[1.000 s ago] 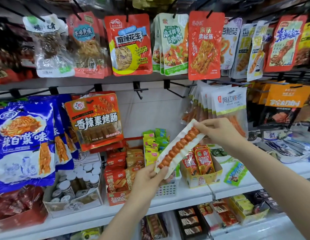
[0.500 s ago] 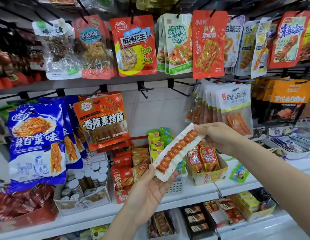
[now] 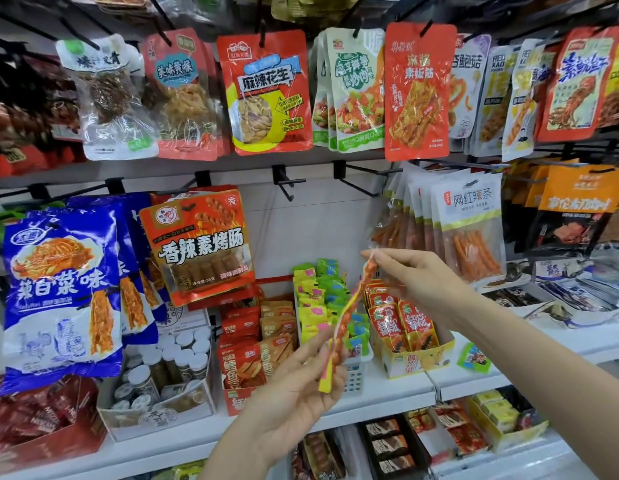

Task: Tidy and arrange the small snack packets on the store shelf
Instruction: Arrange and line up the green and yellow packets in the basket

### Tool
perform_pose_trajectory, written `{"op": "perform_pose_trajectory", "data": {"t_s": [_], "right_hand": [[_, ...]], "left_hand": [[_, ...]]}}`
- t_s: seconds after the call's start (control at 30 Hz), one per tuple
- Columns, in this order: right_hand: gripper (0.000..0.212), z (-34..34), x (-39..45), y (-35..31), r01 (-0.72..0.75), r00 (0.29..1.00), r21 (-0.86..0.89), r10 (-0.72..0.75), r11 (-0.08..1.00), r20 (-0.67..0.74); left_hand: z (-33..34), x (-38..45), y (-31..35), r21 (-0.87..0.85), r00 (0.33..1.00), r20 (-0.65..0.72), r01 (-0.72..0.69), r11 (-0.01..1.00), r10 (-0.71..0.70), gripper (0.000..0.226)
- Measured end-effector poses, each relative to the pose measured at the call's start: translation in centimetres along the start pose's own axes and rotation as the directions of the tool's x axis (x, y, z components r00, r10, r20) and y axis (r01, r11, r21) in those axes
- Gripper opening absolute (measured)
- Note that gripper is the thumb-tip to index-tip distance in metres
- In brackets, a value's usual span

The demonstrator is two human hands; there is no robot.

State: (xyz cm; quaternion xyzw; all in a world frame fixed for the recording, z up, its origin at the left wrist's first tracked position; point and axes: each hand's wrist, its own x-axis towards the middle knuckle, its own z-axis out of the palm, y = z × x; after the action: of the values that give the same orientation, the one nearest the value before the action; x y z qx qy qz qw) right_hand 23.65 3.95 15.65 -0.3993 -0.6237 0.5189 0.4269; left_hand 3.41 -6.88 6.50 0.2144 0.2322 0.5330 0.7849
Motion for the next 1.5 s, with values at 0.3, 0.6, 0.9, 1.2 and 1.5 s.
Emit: {"op": "perform_pose_trajectory", "data": {"t_s": [0.3, 0.6, 0.9, 1.2, 1.5], "right_hand": [[0.025, 0.4, 0.3, 0.6, -0.173, 0.983, 0.069, 0.167, 0.983, 0.079], [0.016, -0.2, 0.4, 1.1, -0.197, 0.968, 0.151, 0.217, 0.969, -0.129], [0.022, -0.1, 0.3, 1.5, 0.005, 0.997, 0.371, -0.031, 0.929, 0.065], [0.037, -1.1, -0.4, 1.9, -0.148, 0.979, 0.308, 0.096, 0.940, 0.179], [0.014, -3.3, -1.5, 0.8, -0.098, 0.992, -0.350, 0.117, 0.932, 0.035]], "left_hand": [[0.3, 0.3, -1.3, 0.705, 0.877, -0.161, -0.219, 0.674, 0.453, 0.049], [-0.6, 0.2, -1.3, 0.702, 0.913, -0.132, -0.189, 0.687, 0.386, 0.043], [0.4, 0.5, -0.5, -0.128, 0.987, -0.139, 0.064, 0.990, -0.081, 0.047], [-0.3, 2.0, -1.7, 0.332, 0.902, -0.314, -0.187, 0.924, 0.295, 0.038], [-1.6, 4.1, -1.1, 0.735, 0.808, -0.175, -0.273, 0.621, 0.563, 0.033]]}}
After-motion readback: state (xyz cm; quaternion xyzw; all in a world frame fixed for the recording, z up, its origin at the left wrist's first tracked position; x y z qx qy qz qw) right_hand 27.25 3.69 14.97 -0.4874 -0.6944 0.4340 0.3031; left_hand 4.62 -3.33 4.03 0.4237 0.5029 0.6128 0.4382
